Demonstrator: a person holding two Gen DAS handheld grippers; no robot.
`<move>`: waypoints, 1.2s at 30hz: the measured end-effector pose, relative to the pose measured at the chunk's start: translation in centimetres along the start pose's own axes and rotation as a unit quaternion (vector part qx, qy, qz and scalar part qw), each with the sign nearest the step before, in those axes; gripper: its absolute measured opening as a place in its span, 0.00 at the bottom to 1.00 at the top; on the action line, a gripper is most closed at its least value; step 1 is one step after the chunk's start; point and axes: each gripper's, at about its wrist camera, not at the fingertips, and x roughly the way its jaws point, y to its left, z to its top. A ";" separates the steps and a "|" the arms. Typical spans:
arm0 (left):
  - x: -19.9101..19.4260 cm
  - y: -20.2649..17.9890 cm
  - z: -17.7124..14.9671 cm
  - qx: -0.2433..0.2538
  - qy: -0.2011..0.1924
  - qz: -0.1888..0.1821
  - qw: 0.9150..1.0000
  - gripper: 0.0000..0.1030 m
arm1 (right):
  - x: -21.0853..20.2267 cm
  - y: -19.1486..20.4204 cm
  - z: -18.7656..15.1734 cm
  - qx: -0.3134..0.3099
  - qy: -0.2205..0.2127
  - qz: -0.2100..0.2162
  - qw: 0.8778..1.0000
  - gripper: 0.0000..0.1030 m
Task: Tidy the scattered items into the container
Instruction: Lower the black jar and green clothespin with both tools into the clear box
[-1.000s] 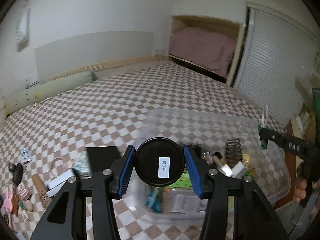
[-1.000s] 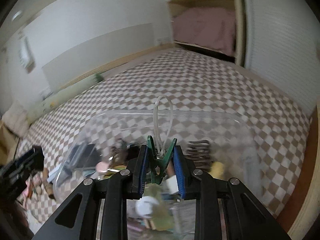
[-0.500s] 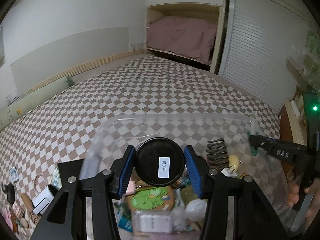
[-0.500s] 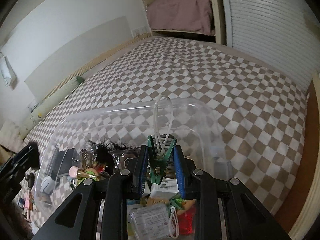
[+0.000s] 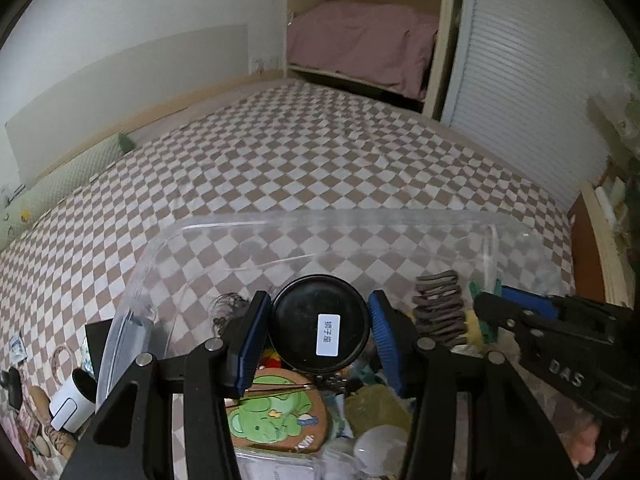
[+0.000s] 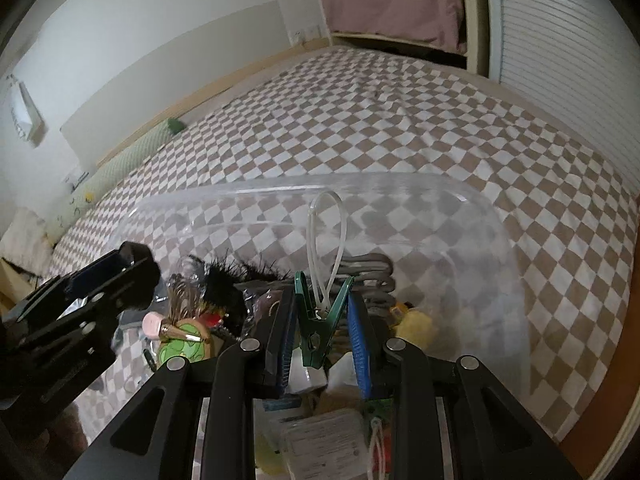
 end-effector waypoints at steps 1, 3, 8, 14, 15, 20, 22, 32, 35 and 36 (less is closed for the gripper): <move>0.3 0.3 -0.1 -0.004 0.006 0.002 1.000 0.49 | 0.2 0.2 0.0 -0.002 0.005 0.003 1.000 0.25; 0.7 0.8 -0.2 -0.011 0.016 0.001 1.000 0.49 | 0.7 0.5 0.1 -0.006 0.015 0.010 1.000 0.25; 1.1 1.2 -0.4 -0.007 0.026 0.006 1.000 0.49 | 1.7 1.1 0.4 -0.020 0.036 -0.001 0.999 0.25; 1.7 1.4 -0.3 -0.009 0.033 0.003 0.999 0.49 | 2.1 1.2 0.5 -0.028 0.044 -0.004 0.999 0.25; 1.9 1.5 -0.3 -0.011 0.035 0.001 0.999 0.49 | 2.2 1.2 0.6 -0.028 0.046 -0.004 0.999 0.25; 2.4 1.8 -0.5 -0.015 0.048 -0.003 0.999 0.49 | 3.2 1.5 0.6 -0.033 0.069 -0.007 0.997 0.25; 2.5 1.7 -0.5 -0.013 0.050 -0.004 0.999 0.49 | 3.1 1.8 0.6 -0.040 0.071 -0.011 0.997 0.25; 2.9 1.9 -0.7 -0.009 0.064 0.008 0.998 0.49 | 3.6 1.6 0.6 -0.039 0.092 -0.023 0.995 0.25; 3.0 2.2 -0.8 -0.014 0.070 0.010 0.997 0.49 | 3.4 1.6 0.6 -0.042 0.091 -0.026 0.995 0.25; 3.1 2.2 -0.8 -0.014 0.072 0.013 0.997 0.49 | 3.4 1.6 0.6 -0.043 0.091 -0.027 0.994 0.25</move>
